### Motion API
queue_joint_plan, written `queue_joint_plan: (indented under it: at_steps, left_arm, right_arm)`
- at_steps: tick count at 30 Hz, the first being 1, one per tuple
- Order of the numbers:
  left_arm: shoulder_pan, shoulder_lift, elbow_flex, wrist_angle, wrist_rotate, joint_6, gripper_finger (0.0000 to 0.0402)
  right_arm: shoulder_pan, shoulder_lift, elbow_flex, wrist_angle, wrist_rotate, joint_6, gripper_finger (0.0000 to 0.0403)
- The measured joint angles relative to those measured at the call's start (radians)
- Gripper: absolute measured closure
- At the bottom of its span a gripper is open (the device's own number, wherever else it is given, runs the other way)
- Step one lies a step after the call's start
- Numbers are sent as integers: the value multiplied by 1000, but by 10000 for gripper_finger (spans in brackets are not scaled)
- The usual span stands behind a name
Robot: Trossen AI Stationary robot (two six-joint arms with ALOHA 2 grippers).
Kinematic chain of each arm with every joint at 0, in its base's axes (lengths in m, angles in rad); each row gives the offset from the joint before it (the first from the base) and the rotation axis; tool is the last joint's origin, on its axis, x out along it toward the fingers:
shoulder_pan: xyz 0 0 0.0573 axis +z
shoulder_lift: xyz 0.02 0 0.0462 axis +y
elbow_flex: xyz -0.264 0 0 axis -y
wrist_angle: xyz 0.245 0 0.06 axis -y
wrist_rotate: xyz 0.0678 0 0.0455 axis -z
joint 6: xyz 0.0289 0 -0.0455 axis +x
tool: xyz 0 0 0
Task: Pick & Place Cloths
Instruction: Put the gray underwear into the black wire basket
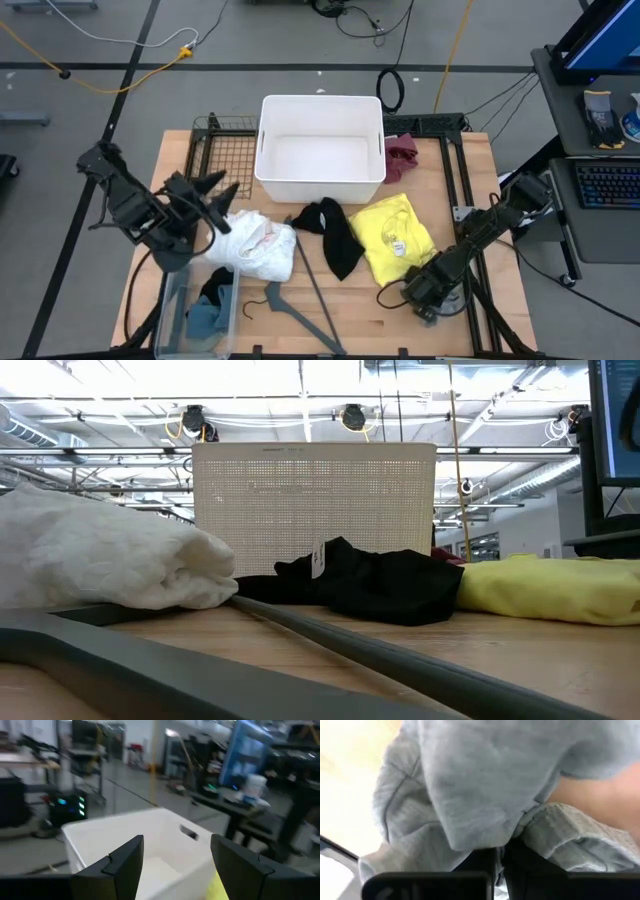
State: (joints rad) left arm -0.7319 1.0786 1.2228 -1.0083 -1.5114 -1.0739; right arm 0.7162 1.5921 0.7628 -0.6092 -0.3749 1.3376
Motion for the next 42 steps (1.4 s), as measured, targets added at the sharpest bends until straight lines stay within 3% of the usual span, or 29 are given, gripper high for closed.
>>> queue_joint_plan:
  at_steps: [6,12,26,36,42]
  left_arm:
    - [76,0,0,36,8,26,169]
    - [111,0,0,97,134,54,169]
    - [111,1,0,396,405,421,169]
    - [129,9,0,615,598,525,169]
    - [163,59,0,769,775,583,169]
  right_arm:
    - [-1,1,0,161,37,0,397]
    - [-1,-51,-5,359,88,-56,398]
    - [-36,-316,-4,638,169,-186,400]
    - [-215,-438,-3,984,190,-402,400]
    - [-355,-449,-3,1201,83,-464,400]
